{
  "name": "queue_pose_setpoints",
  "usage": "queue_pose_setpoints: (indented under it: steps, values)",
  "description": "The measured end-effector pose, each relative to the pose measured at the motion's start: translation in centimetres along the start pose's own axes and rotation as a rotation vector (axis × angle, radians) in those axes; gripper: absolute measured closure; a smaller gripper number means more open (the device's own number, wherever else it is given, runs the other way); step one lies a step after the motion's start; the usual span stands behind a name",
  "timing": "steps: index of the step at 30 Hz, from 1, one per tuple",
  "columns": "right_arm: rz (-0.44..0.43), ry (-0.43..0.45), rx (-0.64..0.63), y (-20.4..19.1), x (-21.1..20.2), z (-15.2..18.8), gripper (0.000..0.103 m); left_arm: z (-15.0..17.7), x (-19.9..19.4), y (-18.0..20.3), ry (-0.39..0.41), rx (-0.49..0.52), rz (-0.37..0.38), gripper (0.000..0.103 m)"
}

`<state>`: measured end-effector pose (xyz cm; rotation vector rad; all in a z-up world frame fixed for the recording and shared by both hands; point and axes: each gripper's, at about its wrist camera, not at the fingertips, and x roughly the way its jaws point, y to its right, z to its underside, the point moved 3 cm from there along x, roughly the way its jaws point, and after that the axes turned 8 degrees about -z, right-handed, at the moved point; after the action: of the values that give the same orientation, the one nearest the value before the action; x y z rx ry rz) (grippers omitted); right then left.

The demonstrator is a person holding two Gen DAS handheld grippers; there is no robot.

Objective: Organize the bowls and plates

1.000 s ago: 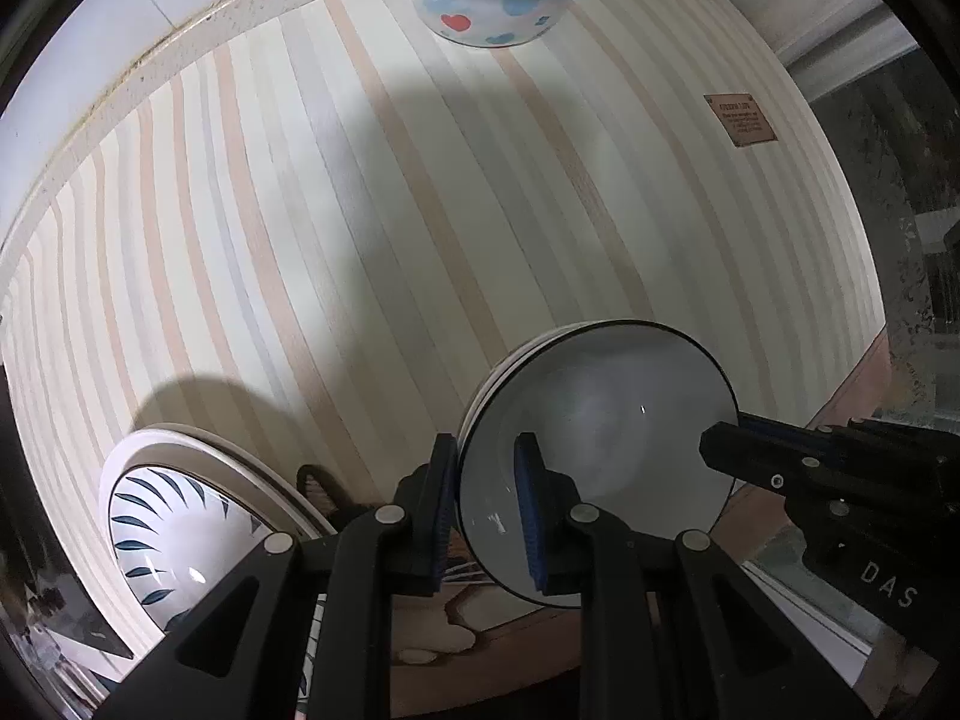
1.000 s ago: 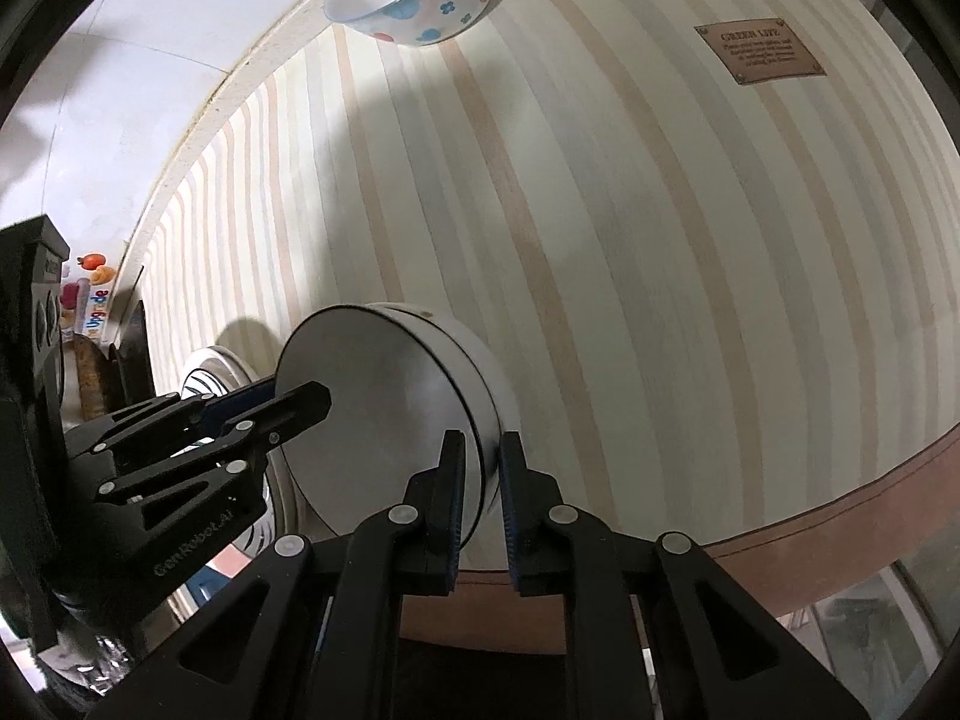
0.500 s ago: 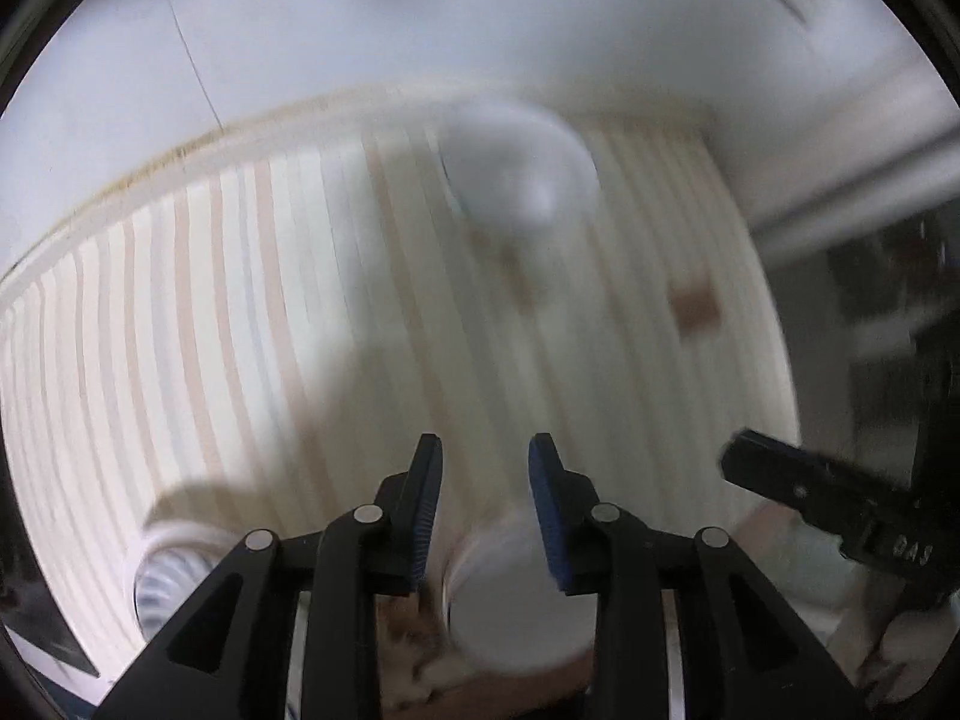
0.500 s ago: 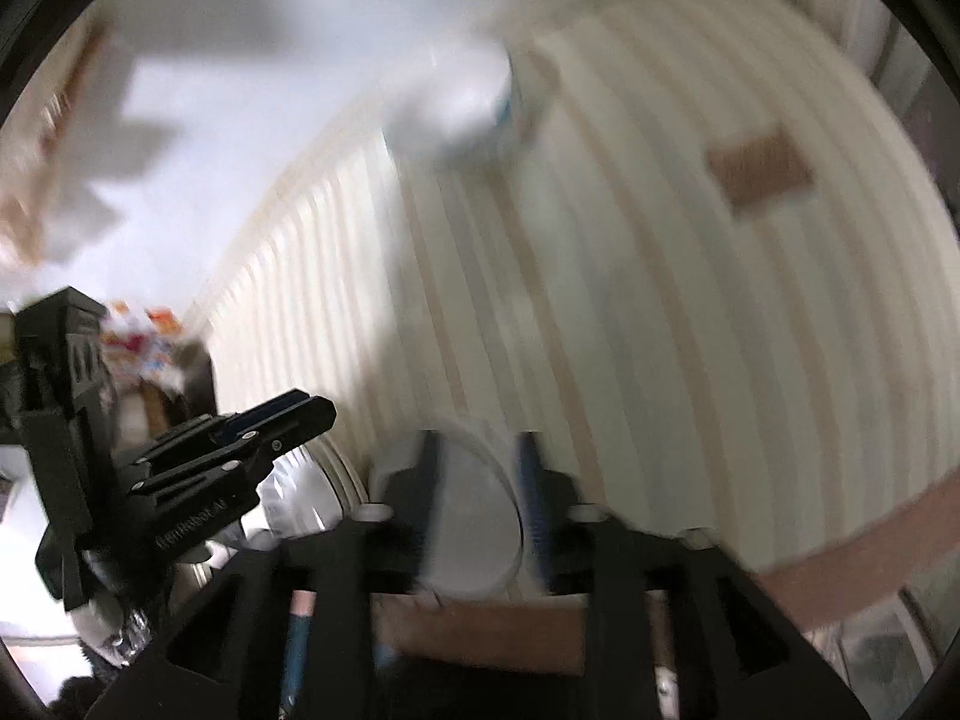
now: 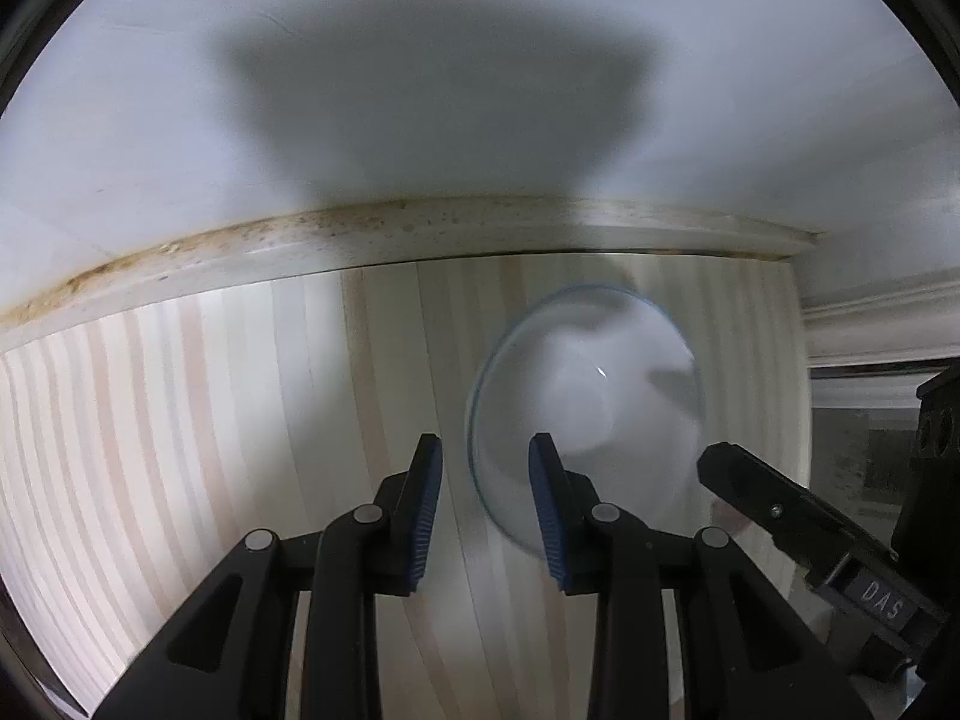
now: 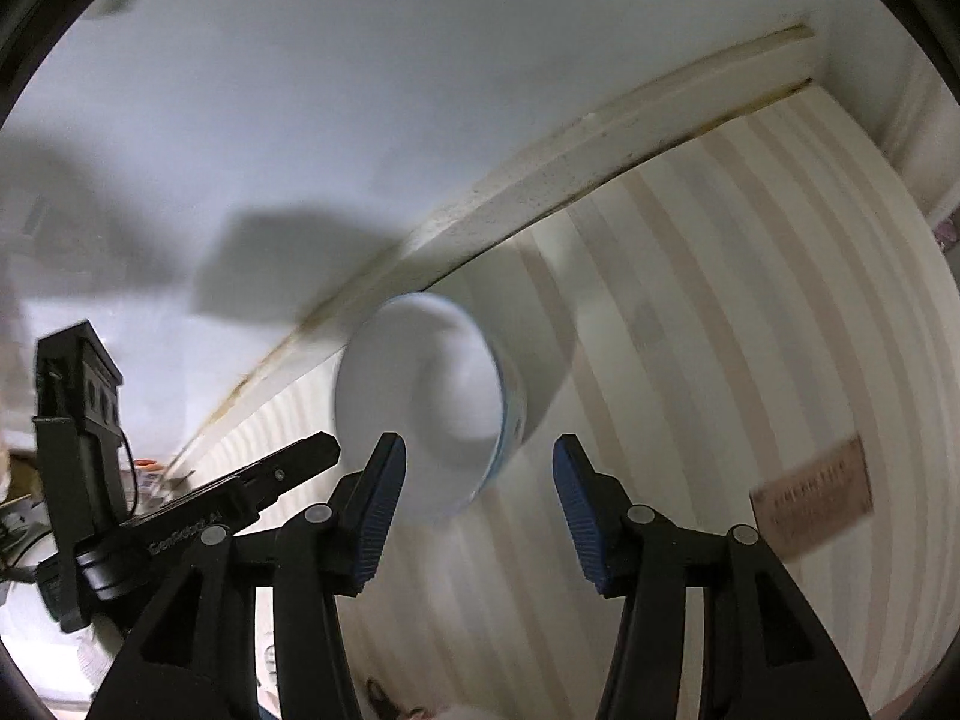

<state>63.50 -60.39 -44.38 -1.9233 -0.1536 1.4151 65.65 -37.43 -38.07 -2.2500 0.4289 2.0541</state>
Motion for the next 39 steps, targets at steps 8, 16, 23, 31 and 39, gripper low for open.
queue_pose_setpoints:
  steps: [8, 16, 23, 31, 39]
  values:
    - [0.026, -0.048, 0.02, 0.9, 4.6, -1.4, 0.053, -0.9, 3.3, 0.9, -0.05, 0.017, -0.023, 0.076]
    - [0.049, -0.073, 0.005, 0.2, 6.1, -1.3, 0.089, -0.8, 5.2, 2.3, -0.06, 0.054, -0.044, 0.089]
    - [0.068, -0.078, -0.013, -0.4, 6.7, -1.1, 0.09, -0.7, 5.4, 2.7, -0.057, 0.062, -0.05, 0.089]
    - [0.076, -0.088, -0.012, -0.4, 6.7, -1.0, 0.091, -0.6, 4.2, 2.5, -0.05, 0.076, -0.05, 0.089]
    - [0.066, -0.086, -0.035, -1.2, 5.2, -0.1, 0.092, 0.7, 1.6, 2.2, -0.016, 0.092, -0.045, 0.089]
